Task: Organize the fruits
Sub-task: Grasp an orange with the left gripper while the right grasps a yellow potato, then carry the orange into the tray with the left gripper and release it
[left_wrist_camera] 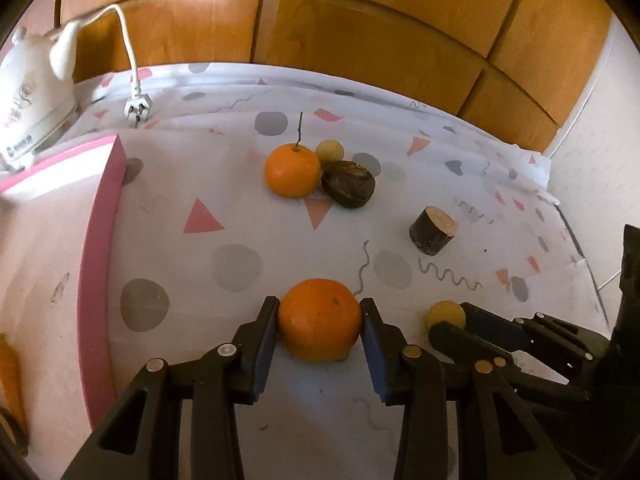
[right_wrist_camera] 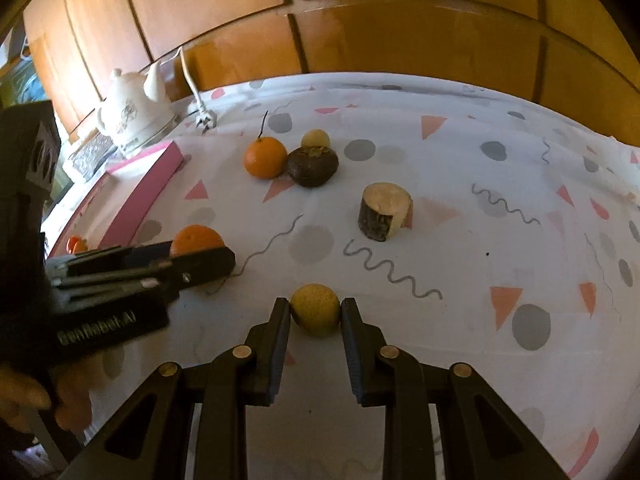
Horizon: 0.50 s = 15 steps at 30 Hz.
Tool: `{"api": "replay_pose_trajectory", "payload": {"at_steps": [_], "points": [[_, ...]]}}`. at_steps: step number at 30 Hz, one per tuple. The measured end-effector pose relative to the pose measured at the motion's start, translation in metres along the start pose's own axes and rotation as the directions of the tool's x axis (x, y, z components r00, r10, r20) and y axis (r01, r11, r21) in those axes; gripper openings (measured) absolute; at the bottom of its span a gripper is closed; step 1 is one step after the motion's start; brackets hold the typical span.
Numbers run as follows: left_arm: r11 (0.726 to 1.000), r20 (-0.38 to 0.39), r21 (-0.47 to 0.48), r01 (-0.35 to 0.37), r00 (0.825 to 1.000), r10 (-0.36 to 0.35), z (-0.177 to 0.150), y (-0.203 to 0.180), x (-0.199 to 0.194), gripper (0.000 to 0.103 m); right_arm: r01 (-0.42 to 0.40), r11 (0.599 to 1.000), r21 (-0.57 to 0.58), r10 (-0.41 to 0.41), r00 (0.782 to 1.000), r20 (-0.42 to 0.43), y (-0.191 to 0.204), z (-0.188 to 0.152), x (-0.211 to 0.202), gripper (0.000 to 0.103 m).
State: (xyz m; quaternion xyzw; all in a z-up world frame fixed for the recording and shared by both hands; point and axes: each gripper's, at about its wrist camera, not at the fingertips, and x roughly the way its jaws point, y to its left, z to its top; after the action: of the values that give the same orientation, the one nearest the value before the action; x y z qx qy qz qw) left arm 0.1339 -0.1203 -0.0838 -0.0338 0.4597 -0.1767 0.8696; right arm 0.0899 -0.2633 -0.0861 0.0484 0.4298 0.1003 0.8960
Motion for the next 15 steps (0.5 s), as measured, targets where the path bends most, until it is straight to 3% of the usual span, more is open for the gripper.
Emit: {"api": "replay_pose_trajectory", "payload": {"at_steps": [15], "points": [[0.999, 0.056, 0.017, -0.030, 0.998, 0.029, -0.0100, -0.0022, -0.0001, 0.043, 0.007, 0.997, 0.077, -0.011, 0.999, 0.044, -0.0031, -0.0020, 0.0051, 0.026]]}}
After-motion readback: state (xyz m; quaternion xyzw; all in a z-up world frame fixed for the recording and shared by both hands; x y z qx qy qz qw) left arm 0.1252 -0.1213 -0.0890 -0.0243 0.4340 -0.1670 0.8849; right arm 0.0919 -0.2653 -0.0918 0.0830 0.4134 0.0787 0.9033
